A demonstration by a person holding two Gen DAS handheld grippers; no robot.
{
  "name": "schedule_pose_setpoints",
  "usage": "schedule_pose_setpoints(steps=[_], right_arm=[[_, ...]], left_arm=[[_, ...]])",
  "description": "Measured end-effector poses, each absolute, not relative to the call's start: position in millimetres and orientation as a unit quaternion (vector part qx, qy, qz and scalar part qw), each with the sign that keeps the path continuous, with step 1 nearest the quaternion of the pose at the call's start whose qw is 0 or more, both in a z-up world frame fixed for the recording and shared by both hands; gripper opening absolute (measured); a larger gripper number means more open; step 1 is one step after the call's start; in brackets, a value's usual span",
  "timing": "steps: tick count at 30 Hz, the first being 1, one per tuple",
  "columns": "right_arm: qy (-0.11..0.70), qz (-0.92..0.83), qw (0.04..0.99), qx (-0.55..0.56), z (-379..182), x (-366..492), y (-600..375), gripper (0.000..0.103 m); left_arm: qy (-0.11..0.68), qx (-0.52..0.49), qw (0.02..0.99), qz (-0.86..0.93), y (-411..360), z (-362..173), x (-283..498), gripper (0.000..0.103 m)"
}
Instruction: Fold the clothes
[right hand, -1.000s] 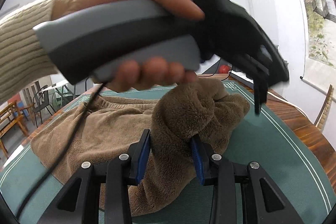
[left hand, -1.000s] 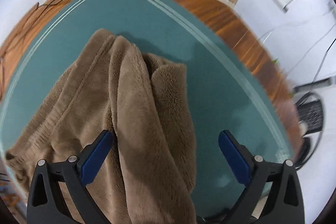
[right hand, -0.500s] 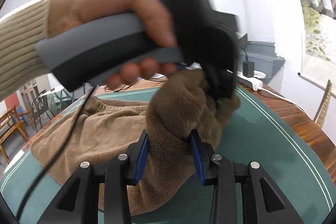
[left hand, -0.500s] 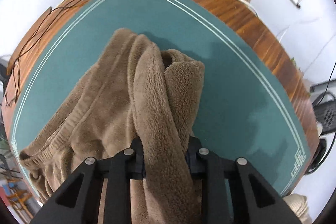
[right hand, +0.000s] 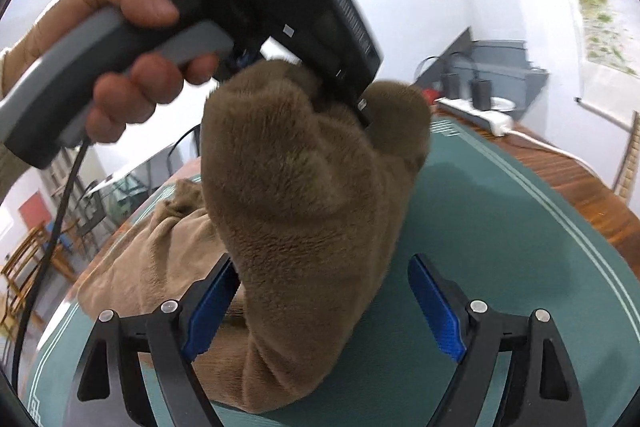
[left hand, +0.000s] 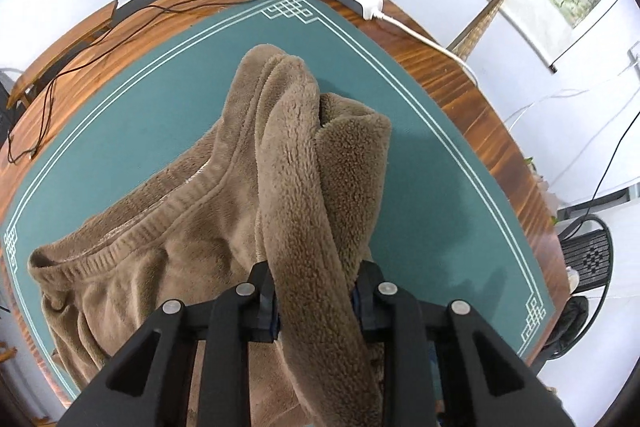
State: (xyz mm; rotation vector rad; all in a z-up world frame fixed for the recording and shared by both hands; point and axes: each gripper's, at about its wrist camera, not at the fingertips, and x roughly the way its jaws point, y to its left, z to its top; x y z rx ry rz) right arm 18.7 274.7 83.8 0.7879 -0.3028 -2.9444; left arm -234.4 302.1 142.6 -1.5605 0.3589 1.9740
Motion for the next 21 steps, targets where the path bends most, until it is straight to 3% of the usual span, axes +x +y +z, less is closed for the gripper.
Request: schedule_pose_setpoints(steps=[1, 2, 3, 15, 21], right_arm=[[-0.095, -0.961, 0.04, 0.257, 82, 18, 272, 0.072], [-0.09, -0.962, 0.039, 0.257, 83, 16, 269, 0.039], [-0.088, -0.961, 0.038, 0.259, 83, 13, 265, 0.03], [-0.006, -0.98, 0.068, 0.189, 135, 27, 176, 0.028], [0.021, -0.977, 0.116, 0.178, 141, 16, 114, 0.028]], left_arm=[[0.128, -0.585, 0.296, 0.744, 298, 143, -235, 0.028], [0.123, -0.584, 0.296, 0.746, 292, 145, -235, 0.028], [0.117, -0.582, 0.295, 0.749, 286, 147, -236, 0.028], [0.005, -0.544, 0.282, 0.79, 135, 190, -237, 0.027], [-0.055, -0.532, 0.262, 0.803, 42, 185, -232, 0.027]])
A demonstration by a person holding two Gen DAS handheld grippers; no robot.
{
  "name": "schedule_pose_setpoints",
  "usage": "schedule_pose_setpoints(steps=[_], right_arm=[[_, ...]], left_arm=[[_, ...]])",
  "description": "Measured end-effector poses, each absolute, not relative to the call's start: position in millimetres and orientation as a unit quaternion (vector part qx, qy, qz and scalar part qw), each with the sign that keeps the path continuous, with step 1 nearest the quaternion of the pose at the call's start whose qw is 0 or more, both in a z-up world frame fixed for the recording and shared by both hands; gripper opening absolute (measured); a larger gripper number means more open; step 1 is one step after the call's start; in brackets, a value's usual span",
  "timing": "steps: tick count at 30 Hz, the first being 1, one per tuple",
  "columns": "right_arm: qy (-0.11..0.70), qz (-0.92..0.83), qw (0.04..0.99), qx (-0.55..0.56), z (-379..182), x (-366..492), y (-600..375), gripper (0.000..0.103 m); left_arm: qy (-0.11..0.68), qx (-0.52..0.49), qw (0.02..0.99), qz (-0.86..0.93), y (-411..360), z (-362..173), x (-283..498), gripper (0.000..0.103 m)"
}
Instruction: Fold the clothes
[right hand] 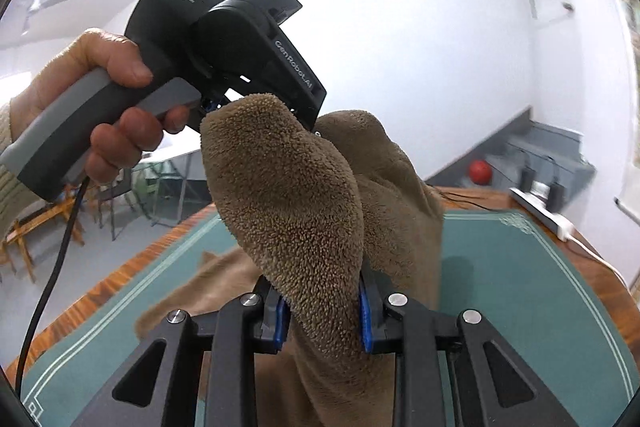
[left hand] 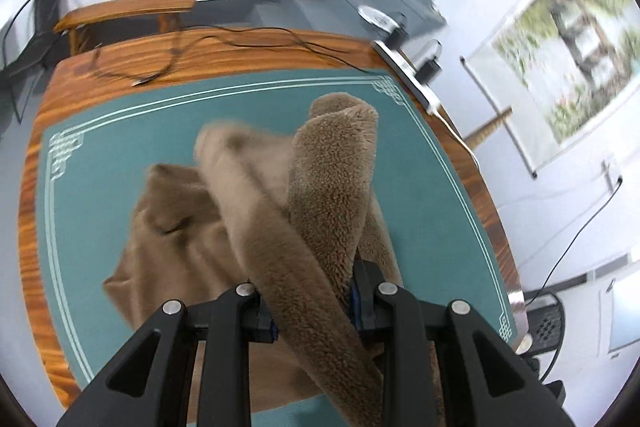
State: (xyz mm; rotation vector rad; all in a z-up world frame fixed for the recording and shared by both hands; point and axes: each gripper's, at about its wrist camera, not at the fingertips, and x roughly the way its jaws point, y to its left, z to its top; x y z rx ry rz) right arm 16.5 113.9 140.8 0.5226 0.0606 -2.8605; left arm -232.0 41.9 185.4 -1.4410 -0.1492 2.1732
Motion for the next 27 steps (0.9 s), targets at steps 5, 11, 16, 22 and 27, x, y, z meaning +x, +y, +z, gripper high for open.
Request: schedule_pose_setpoints(steps=[5, 11, 16, 22, 27], right_arm=[[0.057, -0.968, 0.152, 0.189, 125, 14, 53, 0.028], [0.096, -0.952, 0.181, 0.226, 90, 5, 12, 0.028], [0.119, -0.938, 0.195, 0.261, 69, 0, -3, 0.029], [0.103, -0.918, 0.254, 0.285, 66, 6, -7, 0.072], [0.037, -0.908, 0.32, 0.267, 92, 29, 26, 0.073]], left_arm=[[-0.105, -0.533, 0.243, 0.803, -30, 156, -231, 0.027], [-0.161, -0.543, 0.238, 0.789, -87, 100, -231, 0.027], [-0.179, -0.548, 0.243, 0.781, -100, 64, -230, 0.028], [-0.193, -0.543, 0.228, 0.785, -110, 38, -233, 0.076], [-0.206, -0.532, 0.222, 0.791, -130, 43, -217, 0.078]])
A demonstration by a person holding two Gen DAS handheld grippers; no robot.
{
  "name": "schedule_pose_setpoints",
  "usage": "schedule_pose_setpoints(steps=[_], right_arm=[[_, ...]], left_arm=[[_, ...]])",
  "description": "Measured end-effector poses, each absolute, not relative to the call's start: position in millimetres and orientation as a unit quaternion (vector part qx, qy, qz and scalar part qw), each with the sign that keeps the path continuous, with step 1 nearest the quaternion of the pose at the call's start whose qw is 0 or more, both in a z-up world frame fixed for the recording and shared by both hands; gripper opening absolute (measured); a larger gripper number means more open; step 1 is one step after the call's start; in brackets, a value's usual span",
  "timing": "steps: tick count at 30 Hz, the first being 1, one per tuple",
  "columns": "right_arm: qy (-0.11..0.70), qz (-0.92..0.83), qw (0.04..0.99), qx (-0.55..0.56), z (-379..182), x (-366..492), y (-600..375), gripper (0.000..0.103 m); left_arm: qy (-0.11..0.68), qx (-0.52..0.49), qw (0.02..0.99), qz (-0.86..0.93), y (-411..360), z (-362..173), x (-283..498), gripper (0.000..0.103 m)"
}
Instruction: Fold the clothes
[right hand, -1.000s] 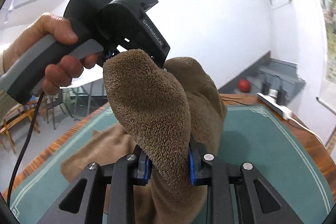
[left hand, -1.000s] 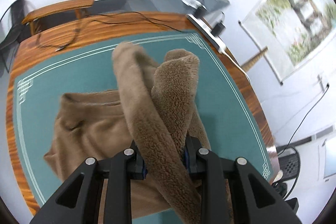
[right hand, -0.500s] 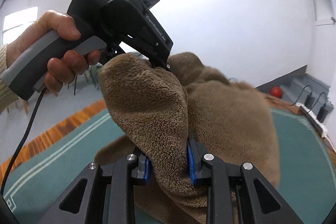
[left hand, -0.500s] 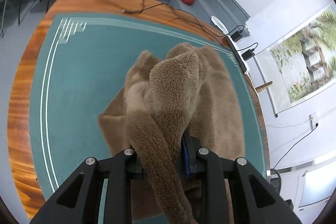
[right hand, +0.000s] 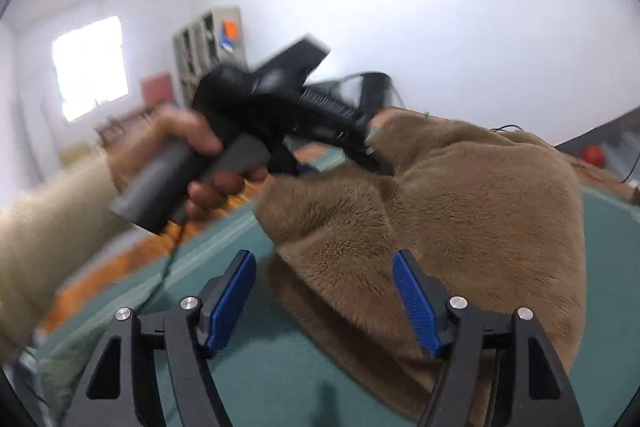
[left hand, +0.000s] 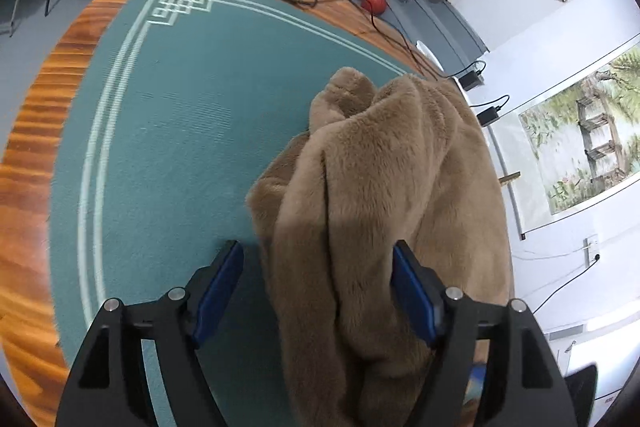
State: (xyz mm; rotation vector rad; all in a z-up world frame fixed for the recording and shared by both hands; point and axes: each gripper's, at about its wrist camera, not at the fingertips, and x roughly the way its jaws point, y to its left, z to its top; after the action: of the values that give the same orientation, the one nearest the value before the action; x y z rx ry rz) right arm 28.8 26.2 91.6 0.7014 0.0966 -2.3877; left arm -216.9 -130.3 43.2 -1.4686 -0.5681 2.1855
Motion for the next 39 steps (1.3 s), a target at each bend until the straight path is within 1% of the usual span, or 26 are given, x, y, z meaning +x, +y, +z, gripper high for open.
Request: schedule_pose_setpoints(steps=[3, 5, 6, 8, 12, 14, 17, 21, 23, 27, 29, 33, 36, 39], right_arm=[[0.0, -0.923, 0.294, 0.249, 108, 25, 70, 0.073], [-0.013, -0.936, 0.259, 0.239, 114, 27, 91, 0.073], [-0.007, -0.943, 0.233, 0.238, 116, 23, 99, 0.073], [0.0, -0.947, 0.211, 0.244, 113, 15, 110, 0.073], [0.017, -0.938, 0.213, 0.274, 95, 5, 111, 0.073], [0.034, -0.934, 0.213, 0.285, 86, 2, 105, 0.073], [0.073, -0.933, 0.194, 0.293, 75, 4, 98, 0.073], [0.106, -0.928, 0.183, 0.308, 62, 5, 99, 0.073], [0.1, -0.925, 0.187, 0.314, 57, 7, 105, 0.073], [0.098, -0.922, 0.194, 0.319, 56, 8, 111, 0.074], [0.084, -0.923, 0.201, 0.318, 63, 13, 119, 0.074], [0.057, -0.928, 0.203, 0.308, 71, 30, 144, 0.074], [0.088, -0.924, 0.203, 0.313, 68, 43, 152, 0.074], [0.116, -0.917, 0.204, 0.322, 57, 45, 147, 0.074]], left_arm=[[-0.206, -0.513, 0.198, 0.81, -148, 57, -190, 0.078], [-0.207, -0.498, 0.199, 0.818, -151, 67, -168, 0.078], [-0.209, -0.489, 0.209, 0.821, -148, 72, -156, 0.078], [-0.211, -0.469, 0.226, 0.827, -140, 83, -129, 0.078], [-0.193, -0.425, 0.239, 0.851, -112, 100, -94, 0.078], [-0.166, -0.409, 0.23, 0.867, -96, 102, -88, 0.078], [-0.121, -0.427, 0.19, 0.875, -80, 85, -95, 0.078], [-0.15, -0.477, 0.178, 0.847, -81, 43, -109, 0.078], [-0.166, -0.482, 0.18, 0.841, -83, 35, -110, 0.079], [-0.17, -0.481, 0.177, 0.841, -86, 34, -104, 0.079], [-0.174, -0.484, 0.177, 0.839, -89, 38, -100, 0.079], [-0.214, -0.484, 0.204, 0.823, -103, 46, -88, 0.079], [-0.254, -0.472, 0.227, 0.813, -113, 53, -83, 0.079], [-0.262, -0.477, 0.231, 0.807, -110, 53, -86, 0.079]])
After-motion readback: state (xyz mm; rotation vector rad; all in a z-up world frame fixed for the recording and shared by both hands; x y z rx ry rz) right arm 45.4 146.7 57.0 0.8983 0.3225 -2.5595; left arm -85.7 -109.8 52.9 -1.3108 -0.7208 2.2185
